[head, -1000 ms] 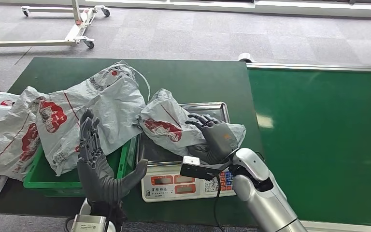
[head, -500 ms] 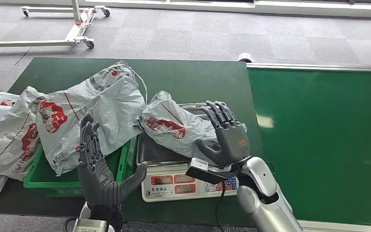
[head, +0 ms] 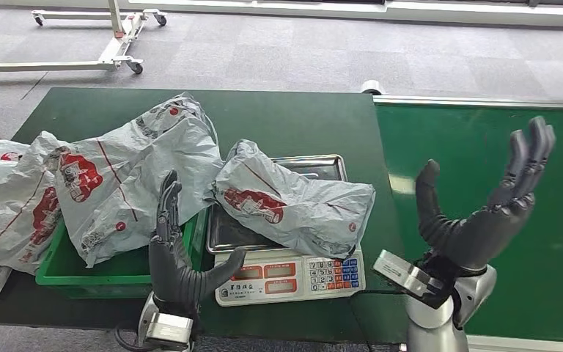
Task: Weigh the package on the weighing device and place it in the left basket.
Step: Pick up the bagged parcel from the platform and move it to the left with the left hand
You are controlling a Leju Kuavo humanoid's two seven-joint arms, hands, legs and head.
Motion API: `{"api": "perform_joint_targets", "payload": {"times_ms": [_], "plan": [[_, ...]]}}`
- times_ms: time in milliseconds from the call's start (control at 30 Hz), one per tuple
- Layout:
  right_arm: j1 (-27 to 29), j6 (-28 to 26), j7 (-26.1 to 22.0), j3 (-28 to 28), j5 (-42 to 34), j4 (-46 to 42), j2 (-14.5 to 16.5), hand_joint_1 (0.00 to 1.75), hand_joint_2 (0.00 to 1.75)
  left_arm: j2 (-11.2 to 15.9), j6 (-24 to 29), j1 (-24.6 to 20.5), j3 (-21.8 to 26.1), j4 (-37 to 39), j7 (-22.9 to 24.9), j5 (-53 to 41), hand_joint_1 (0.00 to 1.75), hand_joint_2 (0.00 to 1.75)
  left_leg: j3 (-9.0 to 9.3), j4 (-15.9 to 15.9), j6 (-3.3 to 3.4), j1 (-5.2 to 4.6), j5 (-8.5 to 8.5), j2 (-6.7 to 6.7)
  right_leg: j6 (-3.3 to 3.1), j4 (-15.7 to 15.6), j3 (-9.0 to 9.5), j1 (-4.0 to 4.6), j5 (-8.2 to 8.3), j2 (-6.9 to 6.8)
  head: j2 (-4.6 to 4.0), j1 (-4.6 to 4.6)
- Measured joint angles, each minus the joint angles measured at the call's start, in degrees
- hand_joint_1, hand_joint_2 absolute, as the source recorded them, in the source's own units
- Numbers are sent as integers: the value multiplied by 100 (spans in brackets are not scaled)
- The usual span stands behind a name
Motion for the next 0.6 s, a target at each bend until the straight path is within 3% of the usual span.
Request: {"api": "perform_joint_targets", "payload": {"times_ms": [100,300,600], "plan": [[61,1,-27,-222,-141,-307,84,0,175,-73,-336,-167,9,303,120,-324,0,175,1,1,2,-2,1,0,2,0,4,-2,1,-1,0,0],[83,7,-23,-298,-262,-474,92,0,175,-220,-1630,-742,9,1265,604,-1443,0,175,4,2,4,-4,3,0,4,0,7,-4,5,0,0,-1],[11,18,-31,-235,-192,-301,96,0,175,-714,-1791,-1607,7,3364,704,-2440,0,175,2,2,4,-2,4,-3,3,1,10,-2,6,-1,0,1]]}}
